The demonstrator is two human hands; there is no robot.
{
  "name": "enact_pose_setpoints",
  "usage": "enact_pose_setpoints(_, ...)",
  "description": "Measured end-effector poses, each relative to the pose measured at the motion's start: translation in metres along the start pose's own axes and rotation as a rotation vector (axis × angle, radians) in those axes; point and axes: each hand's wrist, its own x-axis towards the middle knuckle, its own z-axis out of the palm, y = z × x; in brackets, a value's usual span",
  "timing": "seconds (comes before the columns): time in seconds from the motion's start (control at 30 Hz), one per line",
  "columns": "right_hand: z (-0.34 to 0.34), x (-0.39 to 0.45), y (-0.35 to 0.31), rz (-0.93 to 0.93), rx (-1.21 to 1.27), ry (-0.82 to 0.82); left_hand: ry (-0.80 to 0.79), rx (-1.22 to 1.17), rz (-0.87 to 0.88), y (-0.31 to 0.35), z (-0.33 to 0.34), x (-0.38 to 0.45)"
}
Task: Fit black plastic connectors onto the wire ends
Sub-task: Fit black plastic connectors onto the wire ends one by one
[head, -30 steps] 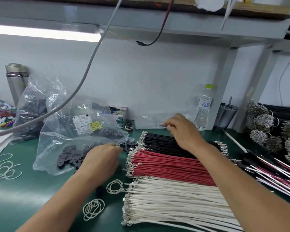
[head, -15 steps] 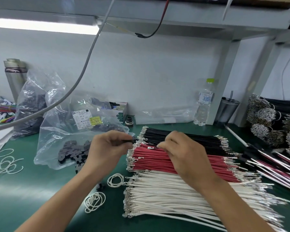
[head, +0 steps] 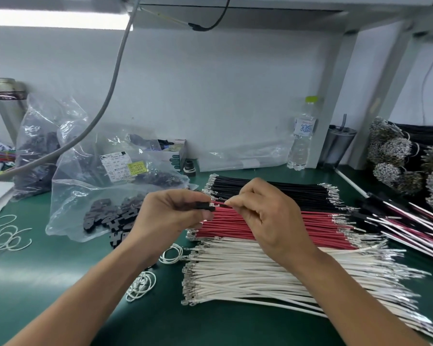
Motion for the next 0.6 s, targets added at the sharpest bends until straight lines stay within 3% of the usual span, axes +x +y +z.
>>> enact_pose_setpoints(0.43,-0.0007,-0.0003,0.0006,0.056,0.145,0.000,-0.018,-0.014,-0.008,0.0027,0.0011,-0.0039)
enact_pose_setpoints(0.6,-0.0004,0.0005,0.0053,0.149,0.315,-0.048,-0.033,0.015,0.003,0.0014,-0.0016,-0.0040)
